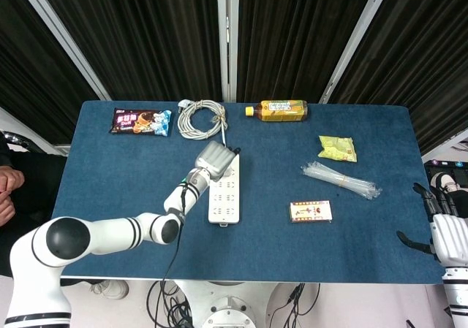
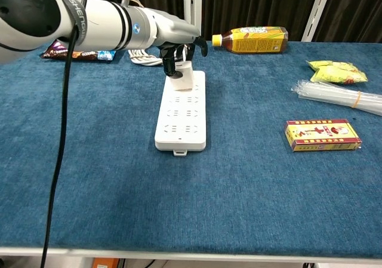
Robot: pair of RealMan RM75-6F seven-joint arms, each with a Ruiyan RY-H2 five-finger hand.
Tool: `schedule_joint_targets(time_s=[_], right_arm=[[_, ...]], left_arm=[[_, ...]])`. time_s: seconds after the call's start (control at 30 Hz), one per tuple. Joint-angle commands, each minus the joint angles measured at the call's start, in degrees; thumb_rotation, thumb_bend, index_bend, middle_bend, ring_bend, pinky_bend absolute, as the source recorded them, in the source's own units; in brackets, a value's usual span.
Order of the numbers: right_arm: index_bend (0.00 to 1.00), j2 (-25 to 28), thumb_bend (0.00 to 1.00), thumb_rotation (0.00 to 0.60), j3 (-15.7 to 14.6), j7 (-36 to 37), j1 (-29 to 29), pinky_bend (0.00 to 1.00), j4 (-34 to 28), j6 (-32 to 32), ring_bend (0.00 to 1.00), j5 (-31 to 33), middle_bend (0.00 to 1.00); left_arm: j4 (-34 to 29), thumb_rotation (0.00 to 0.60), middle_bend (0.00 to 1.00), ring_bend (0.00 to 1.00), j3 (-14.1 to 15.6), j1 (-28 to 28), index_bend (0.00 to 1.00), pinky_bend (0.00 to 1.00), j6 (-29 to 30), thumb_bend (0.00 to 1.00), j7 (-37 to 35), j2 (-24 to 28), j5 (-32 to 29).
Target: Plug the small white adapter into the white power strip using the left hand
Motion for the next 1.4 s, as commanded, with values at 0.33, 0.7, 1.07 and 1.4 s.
schedule_joint_targets(time_s=[0.33, 0.7, 1.07, 1.4], right_arm=[[0.00, -0.16, 0.08, 0.600, -0.17, 0.27, 0.11, 0.00, 0.20, -0.06, 0.00, -0.41, 0.14], [0.00, 0.14, 0.08, 0.600, -0.22, -0.25, 0.10, 0.00, -0.19, -0.02, 0.00, -0.40, 0.14], [0.00, 0.22, 0.08, 0.600, 0.12, -0.18, 0.22, 0.00, 0.08, -0.66, 0.00, 0.66, 0.14], [0.00, 0.08, 0.08, 0.600, 0.23, -0.54, 0.45, 0.00, 0.09, -1.23, 0.00, 1.13, 0.14]], left_arm=[[-9.17, 0.600, 0.41, 0.36, -6.56, 10.06, 0.31, 0.52, 8.65, 0.38, -20.39, 4.47, 18.26], [3.43, 0.600, 0.86, 0.80, -22.12, 18.76, 0.80, 0.84, 3.89, 0.61, -78.01, -6.83, 31.23], [9.57, 0.600, 0.93, 0.86, -25.84, 20.42, 0.86, 0.89, -6.06, 0.70, -102.39, -9.79, 37.80], [15.30, 0.600, 0.94, 0.87, -24.25, 20.23, 0.87, 0.89, -7.38, 0.70, -114.27, -13.29, 45.87]])
